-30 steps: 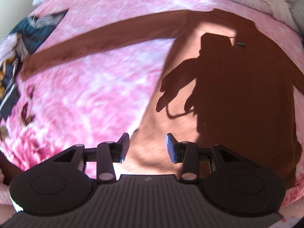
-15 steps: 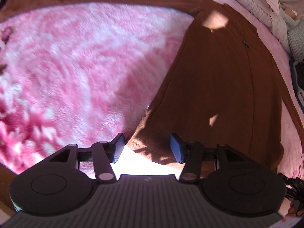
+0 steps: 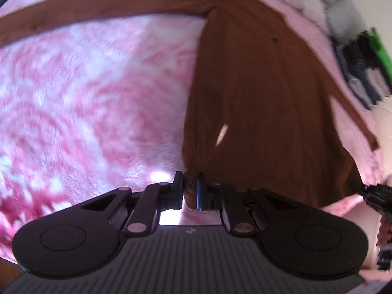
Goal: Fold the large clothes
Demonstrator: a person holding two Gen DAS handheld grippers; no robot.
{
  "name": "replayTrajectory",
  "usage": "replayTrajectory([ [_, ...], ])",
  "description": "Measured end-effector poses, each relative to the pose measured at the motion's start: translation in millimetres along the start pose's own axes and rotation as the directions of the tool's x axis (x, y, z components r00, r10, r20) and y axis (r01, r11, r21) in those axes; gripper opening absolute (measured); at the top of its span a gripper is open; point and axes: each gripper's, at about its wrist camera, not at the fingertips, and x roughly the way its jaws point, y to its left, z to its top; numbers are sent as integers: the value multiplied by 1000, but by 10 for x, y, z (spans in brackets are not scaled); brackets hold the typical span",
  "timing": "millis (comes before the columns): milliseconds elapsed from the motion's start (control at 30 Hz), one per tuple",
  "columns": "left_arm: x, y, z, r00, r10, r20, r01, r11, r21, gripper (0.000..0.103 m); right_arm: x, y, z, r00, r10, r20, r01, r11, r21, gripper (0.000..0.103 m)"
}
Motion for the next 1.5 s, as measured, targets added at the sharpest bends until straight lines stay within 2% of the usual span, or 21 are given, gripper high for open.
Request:
replayTrajectory([
  [133, -99, 132, -25, 999, -28, -21, 27, 999, -32, 8, 217, -79, -50, 988, -59, -144, 55, 998, -27, 7],
  [167, -31, 124, -48, 999, -2, -37, 2, 1000, -10, 9, 359, -70, -76, 968, -108, -226, 100, 994, -44, 7],
  [200, 63, 84, -71, 997, 47, -58, -46, 999, 12, 9, 501, -35, -80, 931, -185, -314, 165, 982, -89, 14],
  [233, 158, 39, -87, 992, 91, -82, -88, 995, 37, 10, 590, 26, -88, 889, -279, -364, 233, 958, -165, 28],
  [300, 239, -64, -81, 979, 173, -105, -165, 983, 83, 17, 562, 230, -92, 838, -483, -255, 389, 855, -342, 39],
  [333, 212, -125, -62, 973, 205, -103, -196, 976, 96, 19, 495, 360, -77, 835, -529, -149, 438, 804, -402, 39],
  [367, 154, -205, -44, 964, 254, -81, -244, 963, 116, 20, 401, 497, -58, 855, -517, -34, 457, 783, -422, 39],
  [400, 80, -295, -31, 954, 296, -38, -288, 947, 145, 19, 317, 614, -43, 883, -465, 53, 444, 796, -410, 40],
  [467, -60, -466, -15, 948, 311, 72, -319, 929, 186, 19, 284, 816, -49, 942, -310, 130, 336, 848, -409, 41],
  [500, -91, -547, -5, 948, 296, 117, -314, 930, 189, 20, 335, 892, -85, 954, -262, 143, 298, 850, -435, 41],
  [567, -23, -701, 1, 959, 241, 149, -268, 944, 192, 27, 543, 993, -239, 957, -245, 154, 289, 812, -507, 41],
  [667, 326, -896, -97, 970, 213, 116, -234, 945, 226, 32, 824, 953, -578, 944, -321, 79, 308, 763, -569, 40],
  [700, 442, -907, -166, 968, 238, 76, -250, 939, 236, 31, 727, 894, -695, 948, -295, 116, 308, 773, -554, 41],
  [733, 537, -918, -256, 962, 271, 37, -272, 932, 240, 32, 659, 812, -771, 951, -296, 87, 296, 797, -527, 41],
  [800, 469, -959, -491, 953, 287, 93, -302, 917, 262, 32, 507, 615, -874, 952, -305, -11, 271, 860, -432, 41],
  [867, 344, -952, -661, 950, 306, 64, -312, 918, 246, 32, 455, 434, -988, 911, -363, -195, 268, 881, -389, 41],
  [900, 291, -938, -726, 948, 317, 15, -313, 924, 220, 32, 342, 385, -1041, 911, -354, -211, 260, 891, -372, 41],
  [967, 137, -931, -863, 942, 332, -51, -321, 934, 156, 32, -24, 392, -1088, 940, -302, -161, 227, 902, -366, 41],
  [1167, -768, -1431, -1097, 938, 337, 87, -347, 923, 167, 38, -1056, 875, -925, 985, -167, -51, 134, 909, -395, 43],
  [1300, -1309, -2022, -1050, 935, 311, 169, -340, 922, 184, 54, -1554, 1236, -873, 995, -99, -8, 85, 893, -442, 71],
  [1500, -1899, -2543, -1277, 931, 289, 223, -334, 921, 201, 66, -2045, 1477, -969, 999, -40, -5, 33, 885, -465, 74],
])
